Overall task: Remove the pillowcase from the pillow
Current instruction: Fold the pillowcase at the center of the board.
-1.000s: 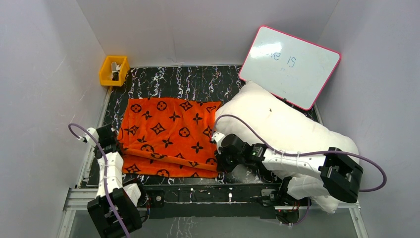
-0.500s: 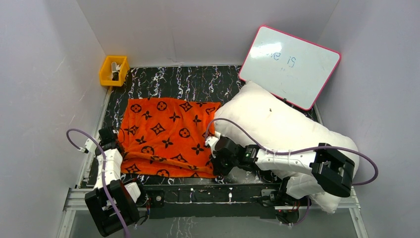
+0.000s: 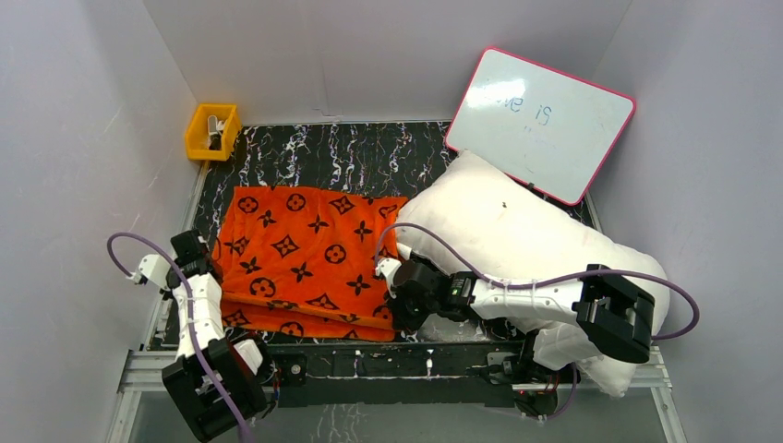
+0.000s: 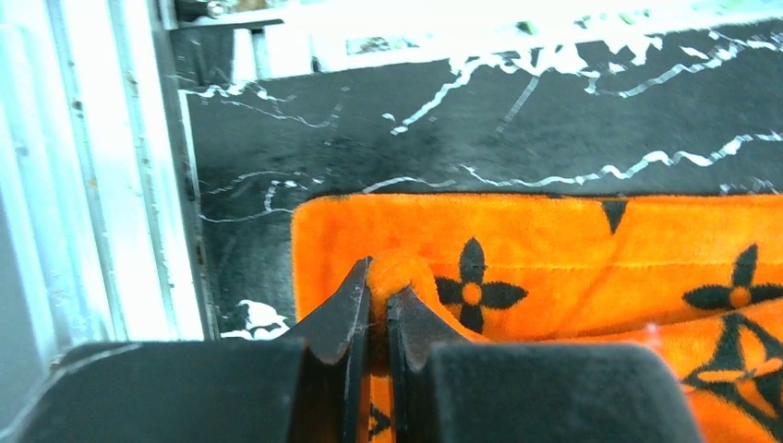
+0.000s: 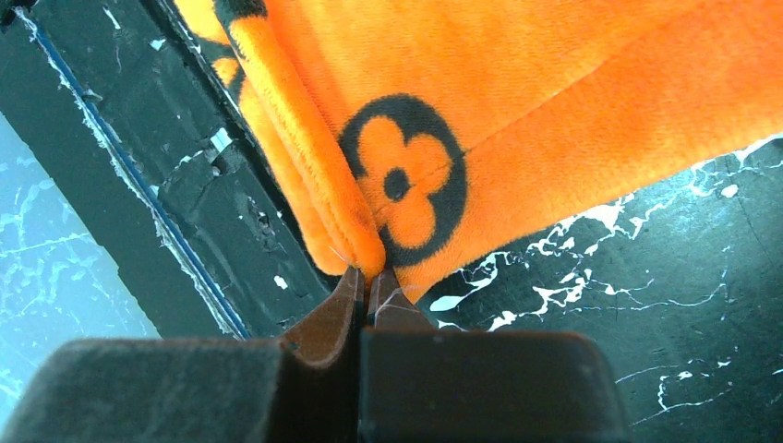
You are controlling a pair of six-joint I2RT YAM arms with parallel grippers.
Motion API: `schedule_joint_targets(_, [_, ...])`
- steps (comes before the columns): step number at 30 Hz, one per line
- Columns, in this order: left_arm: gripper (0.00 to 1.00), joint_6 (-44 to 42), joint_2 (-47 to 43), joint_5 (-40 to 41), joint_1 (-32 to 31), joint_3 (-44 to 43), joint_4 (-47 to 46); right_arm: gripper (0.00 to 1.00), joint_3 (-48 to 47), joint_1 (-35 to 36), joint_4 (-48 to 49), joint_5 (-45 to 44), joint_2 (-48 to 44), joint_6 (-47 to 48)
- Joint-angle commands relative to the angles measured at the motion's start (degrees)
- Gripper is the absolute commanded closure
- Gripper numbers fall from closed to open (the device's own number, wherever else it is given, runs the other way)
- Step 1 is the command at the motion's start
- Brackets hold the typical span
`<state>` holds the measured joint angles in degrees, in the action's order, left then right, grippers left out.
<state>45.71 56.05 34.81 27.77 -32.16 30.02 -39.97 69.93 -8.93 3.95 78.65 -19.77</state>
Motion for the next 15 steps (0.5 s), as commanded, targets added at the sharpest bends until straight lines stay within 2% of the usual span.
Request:
schedule_joint_targets(1, [1.0,-2.2,0.0,5.8,5.2,-1.2,0.4,1.0,-1.4,0.4,-1.7,-2.1,-1.7,-0.4])
schedule_joint_targets(12, [1.0,4.3,0.5,5.5,9.8,0.8,2.7,1.0,0.9,0.4,-0.8,-0.3,-3.0,-1.2])
schedule_joint_targets(14, [0.99,5.4,0.5,6.0,10.4,0.8,3.5,0.96,0.7,0.4,-0.7,0.2,-2.8,-0.6])
schedule_joint_targets(15, [0.95,5.7,0.4,6.5,10.5,0.6,3.9,0.92,0.4,0.4,-0.7,0.4,-2.8,-0.2])
